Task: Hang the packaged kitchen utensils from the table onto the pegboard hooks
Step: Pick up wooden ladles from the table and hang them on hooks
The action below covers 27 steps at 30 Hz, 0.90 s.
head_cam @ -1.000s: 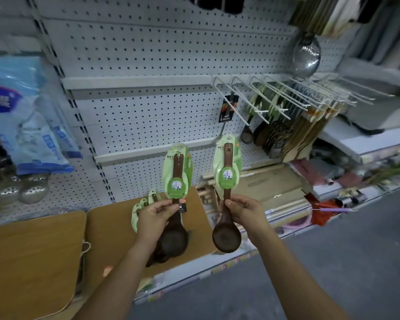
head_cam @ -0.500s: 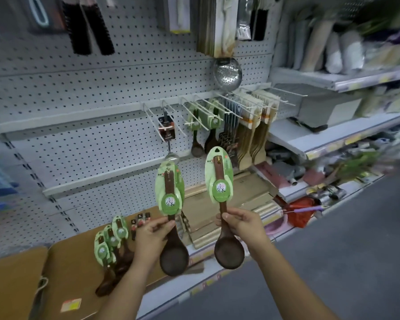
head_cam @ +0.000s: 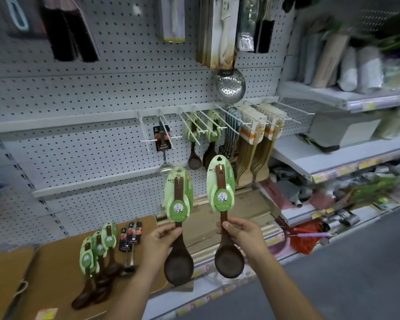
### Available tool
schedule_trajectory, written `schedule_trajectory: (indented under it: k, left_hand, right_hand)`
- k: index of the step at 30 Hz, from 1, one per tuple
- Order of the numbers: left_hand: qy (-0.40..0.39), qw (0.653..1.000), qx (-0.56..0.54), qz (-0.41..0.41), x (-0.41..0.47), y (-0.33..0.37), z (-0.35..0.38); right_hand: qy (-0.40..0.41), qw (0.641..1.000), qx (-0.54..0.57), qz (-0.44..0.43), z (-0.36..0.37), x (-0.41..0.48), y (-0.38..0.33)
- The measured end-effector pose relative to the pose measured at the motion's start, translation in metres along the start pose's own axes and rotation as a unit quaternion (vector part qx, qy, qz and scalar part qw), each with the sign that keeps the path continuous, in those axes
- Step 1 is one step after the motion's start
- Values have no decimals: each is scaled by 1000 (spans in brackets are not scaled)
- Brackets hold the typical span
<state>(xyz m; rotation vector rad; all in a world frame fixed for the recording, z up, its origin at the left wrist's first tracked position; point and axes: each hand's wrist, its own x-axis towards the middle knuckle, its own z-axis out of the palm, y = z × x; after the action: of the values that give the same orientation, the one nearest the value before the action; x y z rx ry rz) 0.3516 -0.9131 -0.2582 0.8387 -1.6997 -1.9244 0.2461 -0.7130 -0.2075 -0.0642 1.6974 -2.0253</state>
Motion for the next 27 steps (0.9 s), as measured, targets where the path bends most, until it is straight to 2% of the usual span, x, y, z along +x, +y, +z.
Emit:
schedule_trajectory:
  k: [10, 15, 27]
  left_hand:
    - [20, 998, -50, -28, 66, -5, 56]
    - [55, 996, -48, -53, 83, -11, 71]
    - [141, 989, -33, -36, 72, 7, 134]
  right_hand:
    - [-35, 999, -28, 9, -10, 107, -23]
    - [-51, 998, -19, 20, -17, 143, -28]
    - [-128, 989, -70, 17, -39, 209, -42]
